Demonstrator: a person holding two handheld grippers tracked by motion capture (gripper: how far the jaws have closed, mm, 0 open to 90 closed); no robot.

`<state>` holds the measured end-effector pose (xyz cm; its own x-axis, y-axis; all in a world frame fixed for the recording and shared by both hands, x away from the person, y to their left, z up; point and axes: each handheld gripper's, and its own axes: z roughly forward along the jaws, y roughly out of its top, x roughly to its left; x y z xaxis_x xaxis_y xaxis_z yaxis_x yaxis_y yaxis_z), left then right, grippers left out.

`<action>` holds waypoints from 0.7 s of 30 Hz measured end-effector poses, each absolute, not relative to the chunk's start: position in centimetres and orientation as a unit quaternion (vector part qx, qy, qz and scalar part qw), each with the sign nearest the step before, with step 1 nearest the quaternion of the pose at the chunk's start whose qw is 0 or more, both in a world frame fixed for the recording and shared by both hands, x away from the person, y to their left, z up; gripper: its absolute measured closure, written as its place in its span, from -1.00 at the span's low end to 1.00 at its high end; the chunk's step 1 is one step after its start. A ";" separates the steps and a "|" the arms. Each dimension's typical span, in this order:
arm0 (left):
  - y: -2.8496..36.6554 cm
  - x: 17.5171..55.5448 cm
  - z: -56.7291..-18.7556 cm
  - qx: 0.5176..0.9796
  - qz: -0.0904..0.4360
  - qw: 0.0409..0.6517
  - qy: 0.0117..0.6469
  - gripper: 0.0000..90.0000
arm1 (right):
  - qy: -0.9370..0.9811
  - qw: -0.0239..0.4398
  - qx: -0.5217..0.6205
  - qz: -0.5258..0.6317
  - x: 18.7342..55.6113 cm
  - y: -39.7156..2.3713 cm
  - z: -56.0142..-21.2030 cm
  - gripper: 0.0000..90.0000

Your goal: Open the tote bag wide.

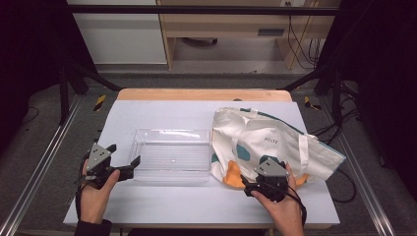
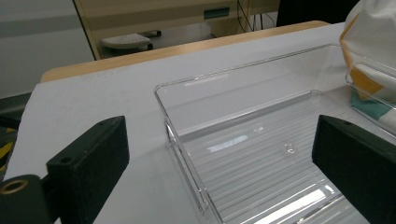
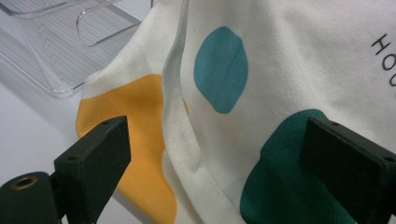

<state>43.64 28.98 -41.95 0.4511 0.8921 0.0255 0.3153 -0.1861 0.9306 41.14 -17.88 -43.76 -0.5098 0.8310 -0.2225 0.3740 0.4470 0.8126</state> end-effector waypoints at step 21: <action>19.7 44.8 -36.9 0.785 0.261 0.468 0.313 -0.89 | 0.802 0.311 0.322 0.394 39.0 -20.7 -37.4 0.02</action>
<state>44.75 19.72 -36.95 0.6684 0.7346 0.1164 0.2470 -0.3669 0.8969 39.03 -20.74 -37.41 -0.5988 0.7622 -0.2458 0.2711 0.4817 0.8333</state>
